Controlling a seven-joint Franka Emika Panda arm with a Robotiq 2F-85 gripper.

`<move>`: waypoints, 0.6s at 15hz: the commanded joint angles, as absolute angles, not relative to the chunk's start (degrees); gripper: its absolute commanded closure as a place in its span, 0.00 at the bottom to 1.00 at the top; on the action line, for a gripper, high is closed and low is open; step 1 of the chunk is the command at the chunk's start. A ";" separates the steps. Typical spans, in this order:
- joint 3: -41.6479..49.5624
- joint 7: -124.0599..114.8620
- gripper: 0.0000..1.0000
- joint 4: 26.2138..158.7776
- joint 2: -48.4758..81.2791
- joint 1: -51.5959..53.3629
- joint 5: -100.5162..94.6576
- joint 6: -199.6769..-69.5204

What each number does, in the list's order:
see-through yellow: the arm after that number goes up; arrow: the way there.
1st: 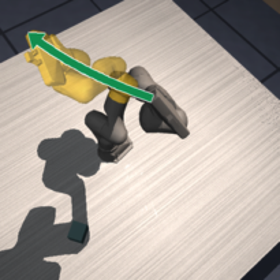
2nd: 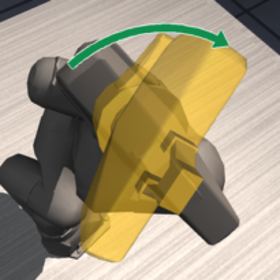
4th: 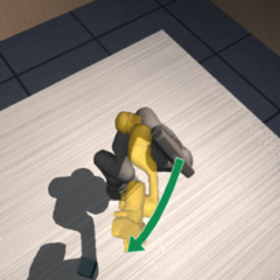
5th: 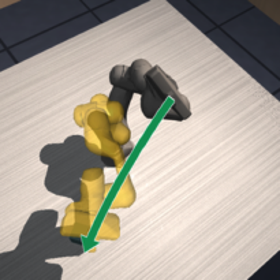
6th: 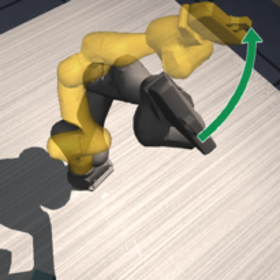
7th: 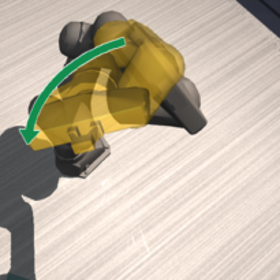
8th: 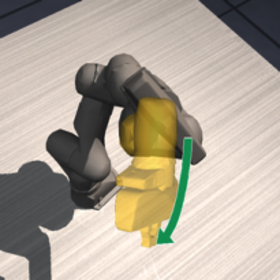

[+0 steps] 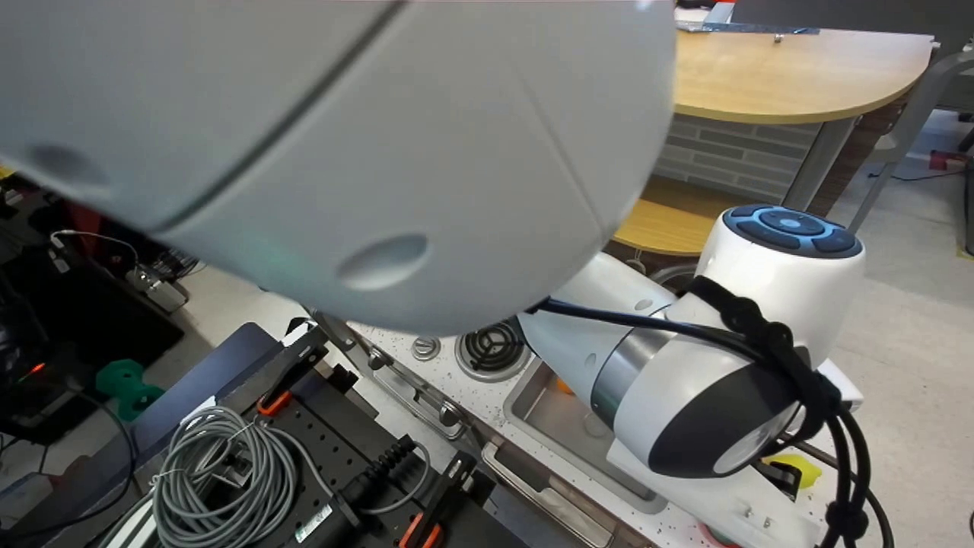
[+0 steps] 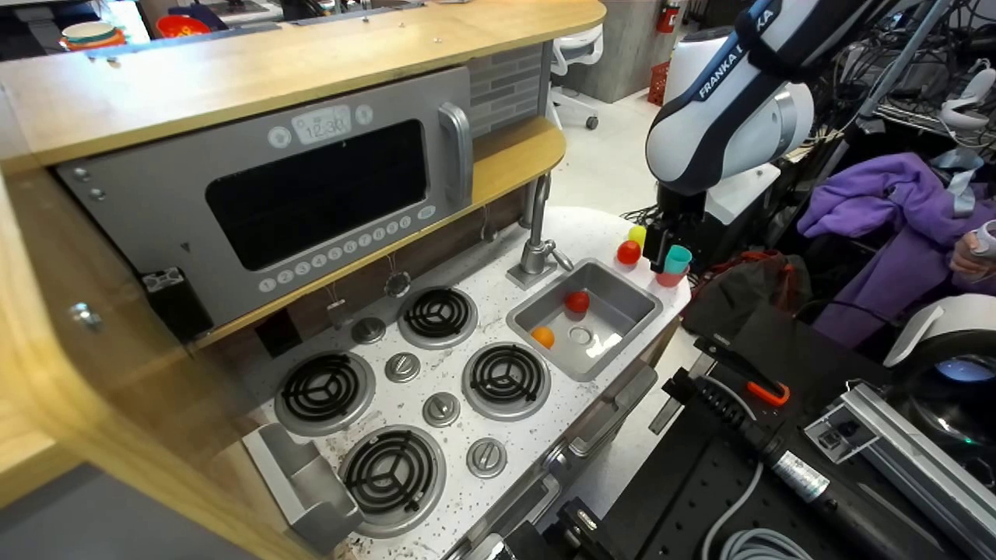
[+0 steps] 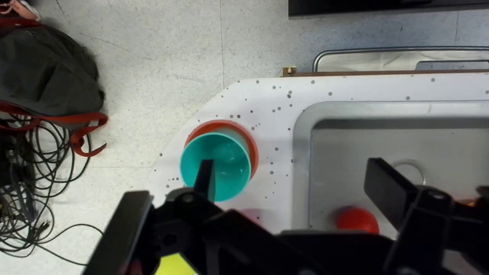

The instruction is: Put the green cup in the sink

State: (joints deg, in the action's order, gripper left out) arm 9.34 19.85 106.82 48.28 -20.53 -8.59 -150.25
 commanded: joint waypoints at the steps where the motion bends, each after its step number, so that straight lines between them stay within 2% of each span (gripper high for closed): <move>1: 9.76 18.48 0.00 102.51 51.69 -20.19 -8.92 -148.54; 9: 9.94 18.01 0.00 98.88 55.03 -20.08 -8.99 -147.20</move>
